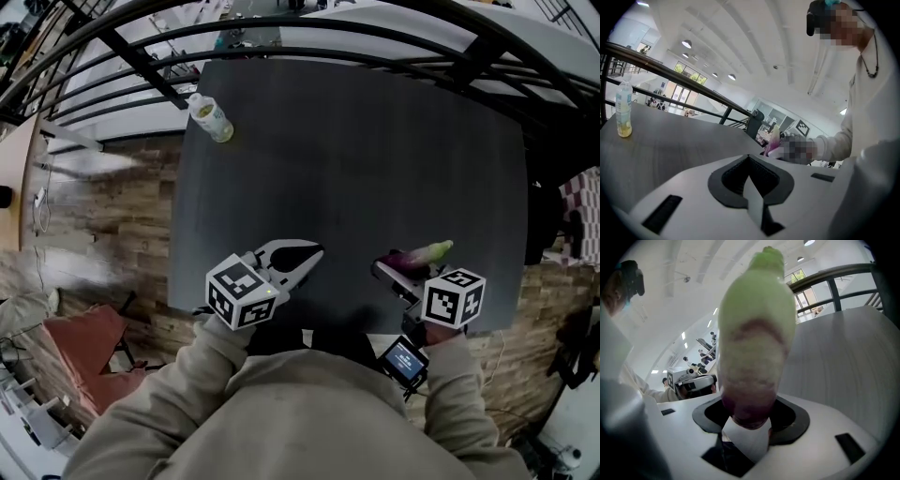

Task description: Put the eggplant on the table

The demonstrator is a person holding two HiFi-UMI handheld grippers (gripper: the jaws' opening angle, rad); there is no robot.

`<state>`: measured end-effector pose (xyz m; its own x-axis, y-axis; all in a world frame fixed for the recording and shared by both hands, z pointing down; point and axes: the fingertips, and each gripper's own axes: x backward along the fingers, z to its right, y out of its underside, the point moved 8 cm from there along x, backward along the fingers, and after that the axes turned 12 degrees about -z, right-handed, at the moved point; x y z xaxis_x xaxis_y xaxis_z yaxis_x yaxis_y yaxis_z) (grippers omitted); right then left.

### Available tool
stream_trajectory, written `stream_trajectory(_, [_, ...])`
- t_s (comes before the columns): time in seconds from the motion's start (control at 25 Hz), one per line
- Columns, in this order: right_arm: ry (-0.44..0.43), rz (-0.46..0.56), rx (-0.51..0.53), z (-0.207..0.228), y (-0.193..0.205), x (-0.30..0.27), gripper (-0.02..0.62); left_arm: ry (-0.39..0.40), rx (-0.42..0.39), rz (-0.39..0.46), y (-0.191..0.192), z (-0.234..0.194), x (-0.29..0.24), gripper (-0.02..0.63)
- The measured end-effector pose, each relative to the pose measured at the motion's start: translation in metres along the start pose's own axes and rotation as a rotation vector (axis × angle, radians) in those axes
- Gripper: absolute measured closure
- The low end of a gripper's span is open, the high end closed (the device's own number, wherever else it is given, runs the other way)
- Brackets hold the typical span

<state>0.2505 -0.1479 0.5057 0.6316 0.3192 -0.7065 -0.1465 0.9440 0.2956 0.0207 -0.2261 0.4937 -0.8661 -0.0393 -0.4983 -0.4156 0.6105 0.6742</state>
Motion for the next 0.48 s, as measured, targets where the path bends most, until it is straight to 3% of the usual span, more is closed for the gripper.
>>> stream_trajectory(0.48, [0.042,-0.130,-0.052,0.036,0.020,-0.029,0.359,0.024,0.065,0.000,0.028,0.003,-0.008,0.604])
